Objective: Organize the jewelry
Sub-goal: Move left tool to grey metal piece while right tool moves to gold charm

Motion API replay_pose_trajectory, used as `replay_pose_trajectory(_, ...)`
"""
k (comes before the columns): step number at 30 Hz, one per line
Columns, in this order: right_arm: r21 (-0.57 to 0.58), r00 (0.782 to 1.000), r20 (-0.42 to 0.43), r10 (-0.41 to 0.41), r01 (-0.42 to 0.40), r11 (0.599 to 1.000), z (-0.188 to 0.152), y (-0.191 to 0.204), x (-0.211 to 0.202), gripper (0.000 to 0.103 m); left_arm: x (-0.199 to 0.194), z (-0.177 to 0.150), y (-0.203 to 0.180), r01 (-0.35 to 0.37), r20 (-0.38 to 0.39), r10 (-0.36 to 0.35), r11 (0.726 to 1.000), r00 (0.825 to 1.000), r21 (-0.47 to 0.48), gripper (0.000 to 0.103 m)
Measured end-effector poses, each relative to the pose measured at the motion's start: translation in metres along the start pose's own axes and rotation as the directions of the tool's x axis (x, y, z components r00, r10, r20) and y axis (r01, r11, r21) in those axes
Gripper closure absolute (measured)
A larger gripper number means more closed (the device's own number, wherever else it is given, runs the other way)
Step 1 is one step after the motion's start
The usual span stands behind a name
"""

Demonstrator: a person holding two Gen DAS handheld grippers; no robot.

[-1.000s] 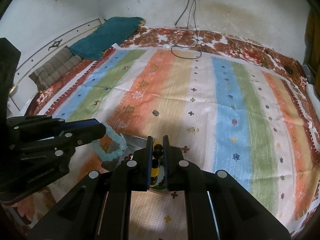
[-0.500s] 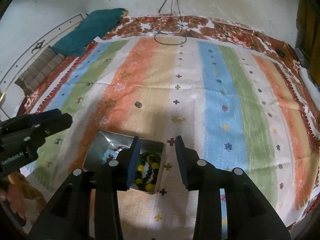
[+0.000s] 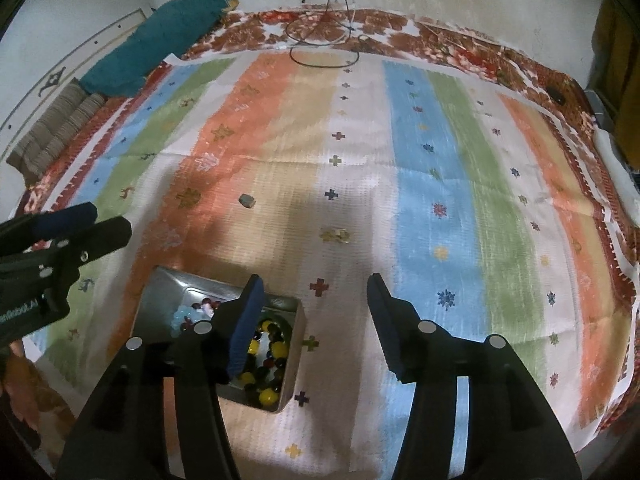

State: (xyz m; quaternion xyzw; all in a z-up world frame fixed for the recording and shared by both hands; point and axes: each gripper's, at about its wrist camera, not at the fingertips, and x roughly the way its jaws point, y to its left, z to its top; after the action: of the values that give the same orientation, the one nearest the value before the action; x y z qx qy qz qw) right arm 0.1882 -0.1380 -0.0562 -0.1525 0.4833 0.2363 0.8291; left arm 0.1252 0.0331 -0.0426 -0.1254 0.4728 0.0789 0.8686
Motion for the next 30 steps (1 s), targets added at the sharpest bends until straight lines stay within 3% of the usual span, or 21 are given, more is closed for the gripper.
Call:
replay_pose_trajectory(3, 0.000, 1.000, -0.020, -0.005, 0.005, 1.000, 0.005, -0.002, 0.008, 0.042, 0.011, 0.010, 0.003, -0.016, -0.016, 0.016, 1.000, 1.000, 0.012, 0.039)
replay_pose_trajectory(30, 0.029, 0.987, -0.161, -0.020, 0.025, 0.999, 0.026, -0.016, 0.070, 0.042, 0.073, 0.044, -0.003, -0.040, -0.112, 0.049, 0.996, 0.993, 0.077, 0.039)
